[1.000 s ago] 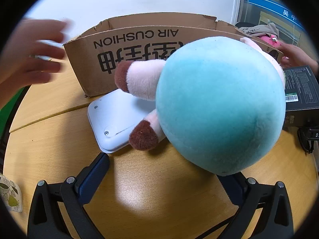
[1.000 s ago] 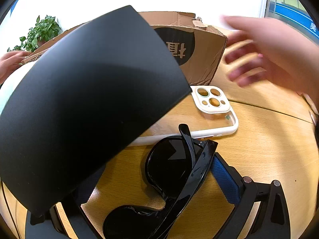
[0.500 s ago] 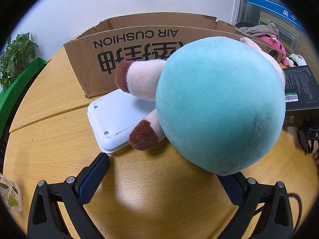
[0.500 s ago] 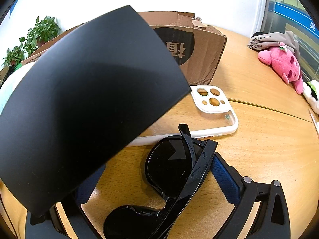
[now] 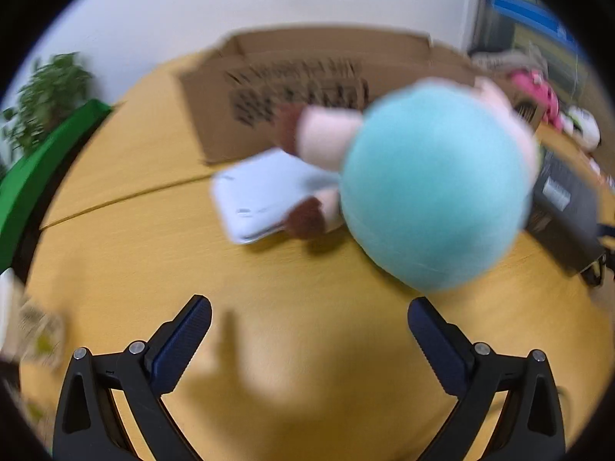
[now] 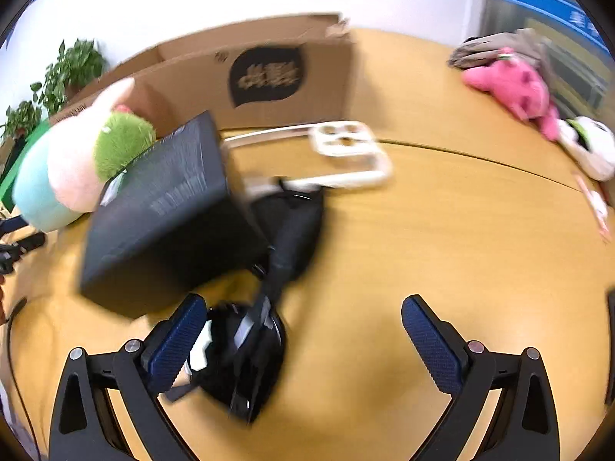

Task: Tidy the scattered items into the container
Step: 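Close the left gripper on the teal-and-pink plush pig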

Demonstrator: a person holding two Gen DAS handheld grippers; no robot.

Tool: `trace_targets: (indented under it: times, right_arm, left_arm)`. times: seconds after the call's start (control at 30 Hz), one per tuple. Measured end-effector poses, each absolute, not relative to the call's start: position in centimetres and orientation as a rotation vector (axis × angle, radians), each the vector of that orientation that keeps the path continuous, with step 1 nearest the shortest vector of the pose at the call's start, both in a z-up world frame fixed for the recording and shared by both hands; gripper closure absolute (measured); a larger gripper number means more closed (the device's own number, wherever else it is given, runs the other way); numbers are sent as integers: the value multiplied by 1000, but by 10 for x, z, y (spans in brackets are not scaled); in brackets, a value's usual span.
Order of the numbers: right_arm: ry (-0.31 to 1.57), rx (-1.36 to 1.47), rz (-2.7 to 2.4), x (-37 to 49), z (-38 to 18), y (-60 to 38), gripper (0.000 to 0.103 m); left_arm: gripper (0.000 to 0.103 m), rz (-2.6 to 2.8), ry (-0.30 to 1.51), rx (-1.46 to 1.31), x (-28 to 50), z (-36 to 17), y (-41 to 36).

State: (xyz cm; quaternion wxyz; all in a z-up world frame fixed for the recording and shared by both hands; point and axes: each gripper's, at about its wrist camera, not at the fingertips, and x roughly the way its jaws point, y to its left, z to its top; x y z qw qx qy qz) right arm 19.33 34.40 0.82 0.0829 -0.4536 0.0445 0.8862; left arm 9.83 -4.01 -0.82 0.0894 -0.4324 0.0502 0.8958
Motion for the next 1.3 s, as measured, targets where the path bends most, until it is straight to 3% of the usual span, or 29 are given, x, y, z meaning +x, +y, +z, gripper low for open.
trace_targets:
  times: [0.13,0.27,0.4,0.67,0.8,0.93,1.03,1.13,1.3]
  right_arm:
    - [137,-1296,2746,210,47,330,0]
    - [51,-1201,2910,211,59,294,0]
    - [-46,-1181,3041,209,71,234,0]
    - [-381,-1415,3090,119,29,209,0]
    - [-402,-1569,3037,64,8,201,0]
    - [-300,-1741,3051,36,-7,189,3]
    - [-300,-1704,3068,40,-7,183,9]
    - [-282,-1651,3095,49,3,177,15]
    - [-302,-1424,3179,65,64,167,16]
  left_arm:
    - [1,2764,15,-1045,135,50,-44]
    - [1,2726,-11,-999,135,76,-29]
    - [1,2640,-49,-1040,122,69,-18]
    - [1,2446,-227,-1211,62,15,-9]
    - [1,2343,-300,-1257,44,-8,-7]
    - [6,2368,-219,-1268,45,-14,3]
    - [15,2388,-235,-1238,51,-14,-3]
    - [17,2407,-215,-1200,61,-3,-6]
    - [17,2461,-218,-1059,72,56,-16]
